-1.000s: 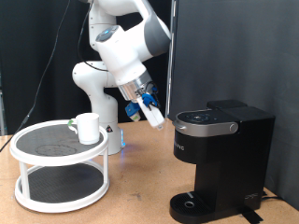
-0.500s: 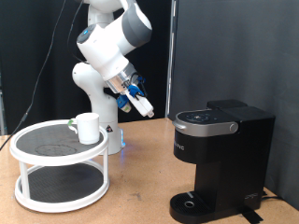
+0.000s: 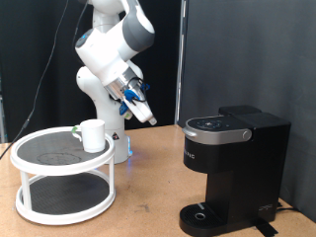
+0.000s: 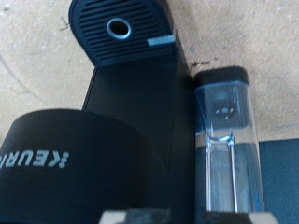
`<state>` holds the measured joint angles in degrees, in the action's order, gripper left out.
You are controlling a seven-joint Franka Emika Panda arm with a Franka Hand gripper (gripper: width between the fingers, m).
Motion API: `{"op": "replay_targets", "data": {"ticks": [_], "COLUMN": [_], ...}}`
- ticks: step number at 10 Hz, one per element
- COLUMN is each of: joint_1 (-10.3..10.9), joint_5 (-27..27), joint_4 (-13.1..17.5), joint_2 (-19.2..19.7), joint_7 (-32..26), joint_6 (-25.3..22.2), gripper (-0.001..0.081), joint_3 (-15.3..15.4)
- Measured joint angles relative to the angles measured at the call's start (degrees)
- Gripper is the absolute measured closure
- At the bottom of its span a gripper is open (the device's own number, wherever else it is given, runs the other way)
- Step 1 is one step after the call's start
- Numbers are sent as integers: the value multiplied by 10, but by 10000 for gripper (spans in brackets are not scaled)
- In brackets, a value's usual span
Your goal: Make a cup of coffee with the keurig machine
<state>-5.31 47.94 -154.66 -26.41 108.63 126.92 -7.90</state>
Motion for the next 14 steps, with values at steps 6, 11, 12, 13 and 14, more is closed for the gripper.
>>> {"op": "replay_targets", "data": {"ticks": [6,11,12,13,14], "joint_1": [-45,-71,-89,-107,-125], "joint_5": [-69,-130,-157,-184,-208], "joint_4": [-40,-37,-37,-38,-38], "joint_2": [-116,-140,-146,-155,-164], "joint_7": [-39,-33,-33,-34,-37], "joint_6": [-134,-275,-287,-291,-303], "gripper": [806,806,806,806,806], "joint_3": [-73,-113,-121,-125,-132]}}
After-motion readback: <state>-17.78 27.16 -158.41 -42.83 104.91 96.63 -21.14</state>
